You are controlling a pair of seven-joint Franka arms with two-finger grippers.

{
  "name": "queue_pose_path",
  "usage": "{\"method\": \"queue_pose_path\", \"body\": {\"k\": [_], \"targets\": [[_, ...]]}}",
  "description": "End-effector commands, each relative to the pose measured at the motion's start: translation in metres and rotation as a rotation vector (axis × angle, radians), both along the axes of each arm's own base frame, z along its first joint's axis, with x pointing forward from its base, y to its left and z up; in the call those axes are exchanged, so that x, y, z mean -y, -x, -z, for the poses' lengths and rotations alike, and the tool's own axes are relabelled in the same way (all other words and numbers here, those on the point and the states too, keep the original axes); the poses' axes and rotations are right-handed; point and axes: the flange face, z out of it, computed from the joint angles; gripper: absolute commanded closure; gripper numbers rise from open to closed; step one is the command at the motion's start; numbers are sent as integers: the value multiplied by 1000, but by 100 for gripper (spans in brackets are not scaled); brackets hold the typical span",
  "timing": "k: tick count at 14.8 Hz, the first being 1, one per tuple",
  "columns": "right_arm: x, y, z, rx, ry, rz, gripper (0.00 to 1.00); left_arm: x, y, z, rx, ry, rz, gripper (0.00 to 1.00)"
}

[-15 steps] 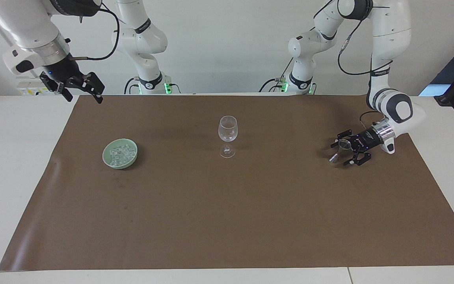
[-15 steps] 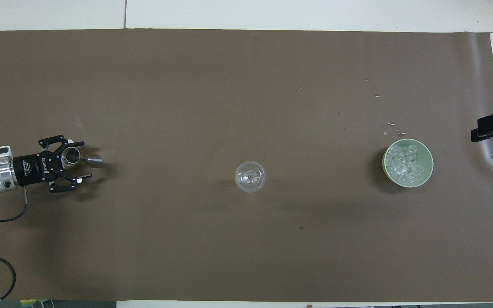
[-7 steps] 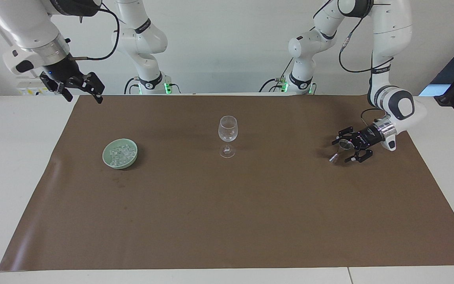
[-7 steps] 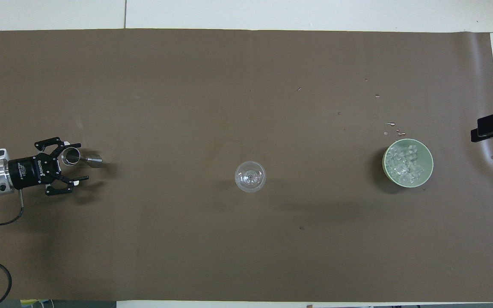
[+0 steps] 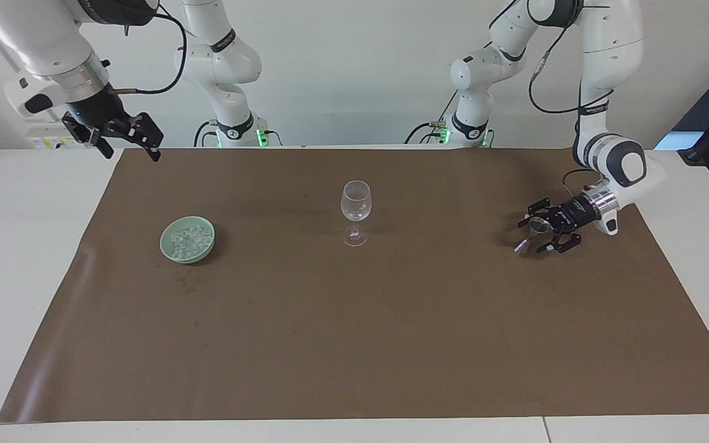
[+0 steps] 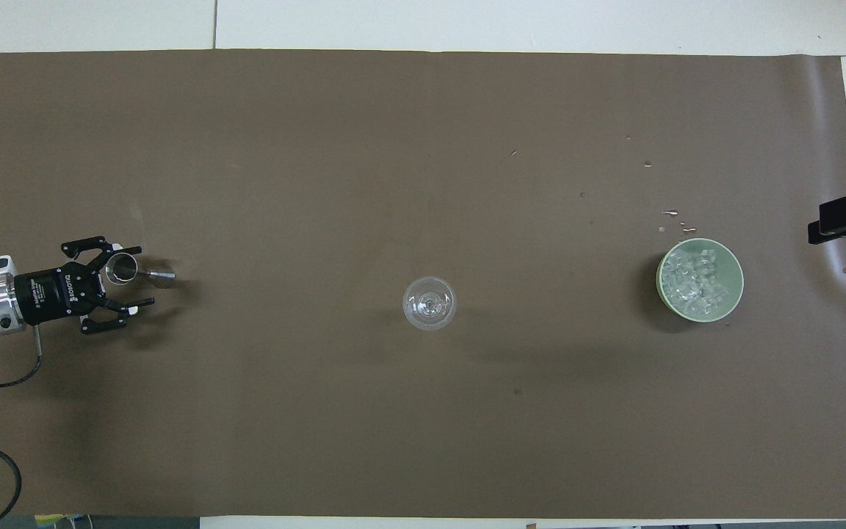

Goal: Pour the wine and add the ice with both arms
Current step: 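Close the left gripper around the silver jigger, then carry the jigger to the glass while the right gripper reaches the bowl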

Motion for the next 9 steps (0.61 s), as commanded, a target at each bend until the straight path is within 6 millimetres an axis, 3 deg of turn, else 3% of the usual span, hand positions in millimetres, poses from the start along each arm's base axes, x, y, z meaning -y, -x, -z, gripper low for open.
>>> {"method": "queue_pose_path", "body": {"k": [1,3,7,9], "targets": [[2,2,1,-3,-8,-7,0,5,7,-4,16,13,-7,17],[2,2,1,-3,-8,-7,0,4,7,-5,17,13,-7,32],[2,2,1,-3,-8,-7,0,5,4,-6,20,11,-9,100],[2,2,1,-3,-8,-7,0,3,5,-6,17,12,-14,100]]}}
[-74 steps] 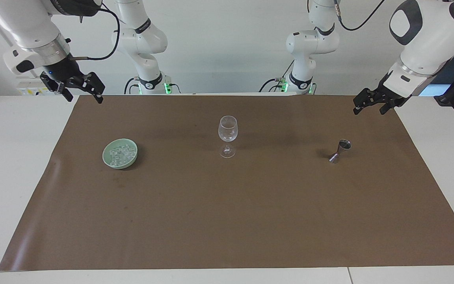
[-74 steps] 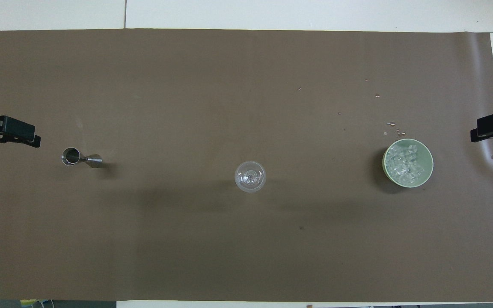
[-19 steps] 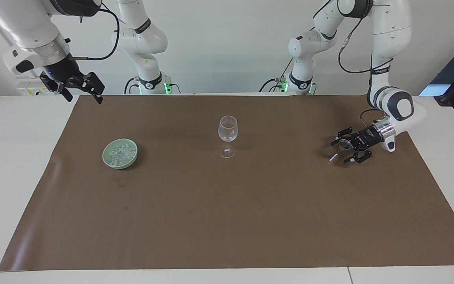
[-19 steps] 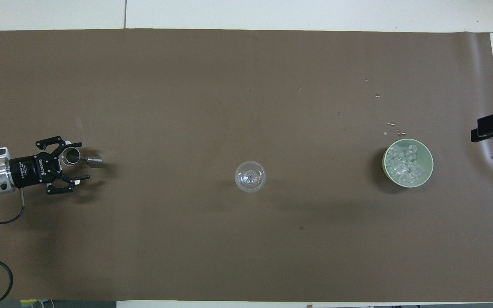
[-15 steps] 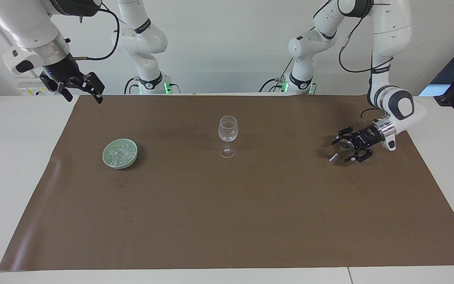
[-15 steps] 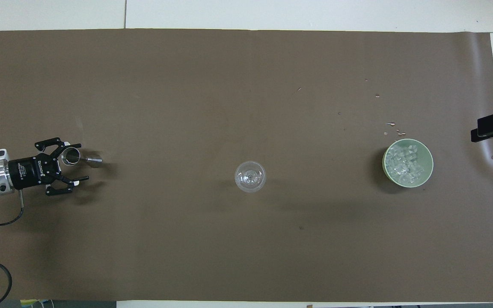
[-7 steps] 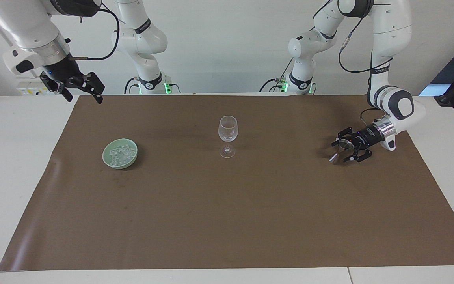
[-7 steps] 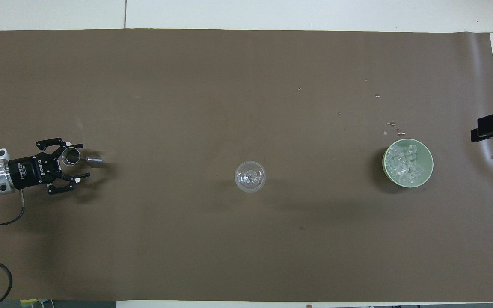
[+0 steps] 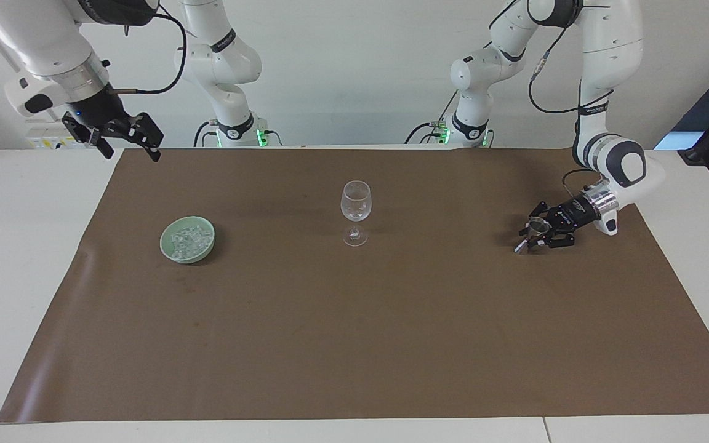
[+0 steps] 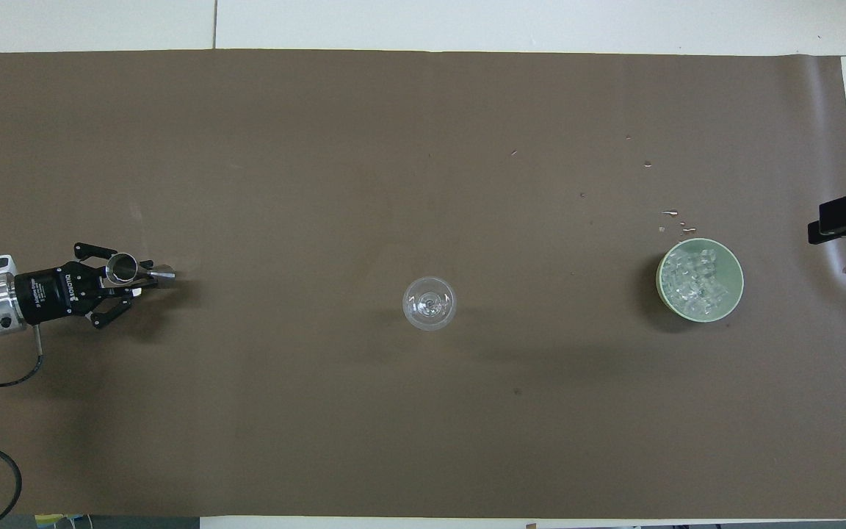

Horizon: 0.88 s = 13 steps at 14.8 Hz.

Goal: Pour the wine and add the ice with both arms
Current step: 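Carry the jigger to the glass while the right gripper reaches the bowl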

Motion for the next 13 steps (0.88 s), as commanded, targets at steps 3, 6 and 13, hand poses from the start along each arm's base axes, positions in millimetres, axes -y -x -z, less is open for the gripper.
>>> {"method": "queue_pose_path", "body": {"k": [3,6,13], "targets": [[2,2,0,-1,-8,-7,0,0,5,-7,6,17,-20,100],[2,2,0,-3,-8,-7,0,3,-5,-26,-25,46,-26,100],[-5,2,1,-6,-9,-23,0,70,-1,-135,4,38,149,100]]}}
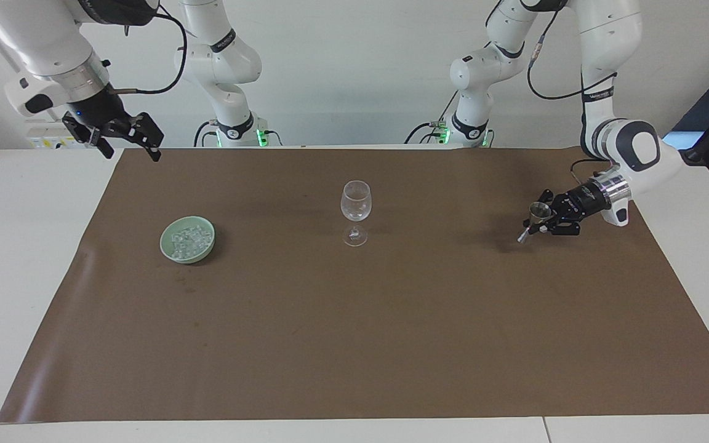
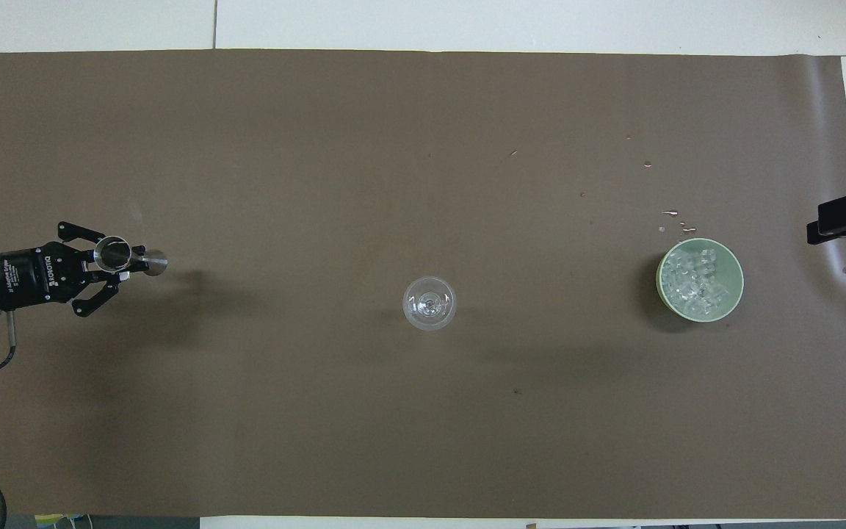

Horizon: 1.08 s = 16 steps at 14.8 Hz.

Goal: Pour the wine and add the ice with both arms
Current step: 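Carry the jigger to the glass while the right gripper reaches the bowl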

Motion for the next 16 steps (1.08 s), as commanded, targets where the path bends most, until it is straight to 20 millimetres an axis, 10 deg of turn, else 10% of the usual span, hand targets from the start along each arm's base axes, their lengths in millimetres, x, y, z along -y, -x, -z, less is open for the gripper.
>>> {"method": "queue_pose_path", "body": {"k": [1,8,16], "targets": [[0,3,0,-6,-9,-20,0,44,17,-48,-6,-1,122,100],[-1,10,7,-50,-21,-71,0,173,34,-112,-50,-93,298,100],[-9,39,111,101,-59,-434,0,315,54,-125,-121,-272,202,100]]}}
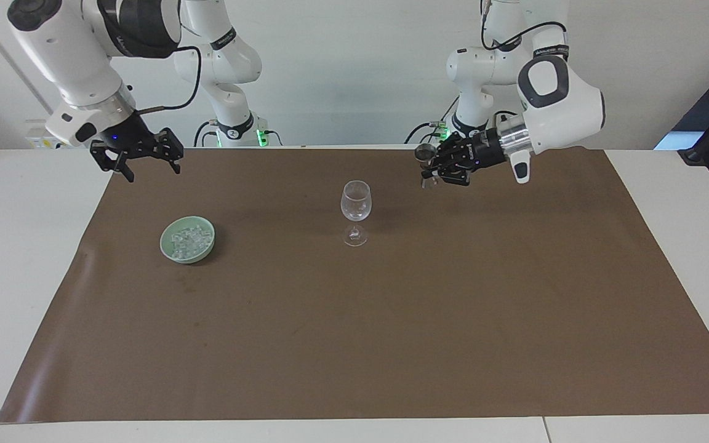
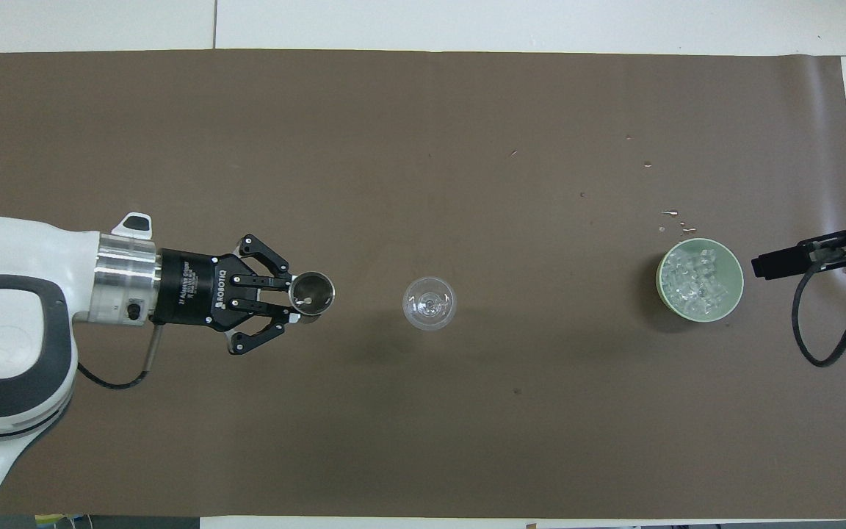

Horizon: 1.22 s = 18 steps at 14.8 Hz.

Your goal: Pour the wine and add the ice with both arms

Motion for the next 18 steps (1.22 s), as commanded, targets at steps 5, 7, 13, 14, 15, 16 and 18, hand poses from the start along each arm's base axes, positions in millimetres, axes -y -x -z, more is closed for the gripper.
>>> {"method": "queue_pose_path", "body": {"k": [5,7,13,14,15,16,18], "targets": [[7,15,92,73,-9,-348,0,54,17,4,92,-175,34,100],[9,14,123,69,-7,-406,0,65,19,4,130,-220,32,100],[11,22,178,121,17,-497,15,87,5,-5,190,-350,-7,100],[10,23,182,132,22,-495,18,95,10,-6,204,-364,10,100],[11,23,191,127,21,-493,18,98,12,-6,213,-385,18,100],[12,23,195,136,16,-487,19,100,12,-6,230,-411,15,100],[14,23,205,127,-3,-474,27,114,15,-5,281,-465,19,100]]}}
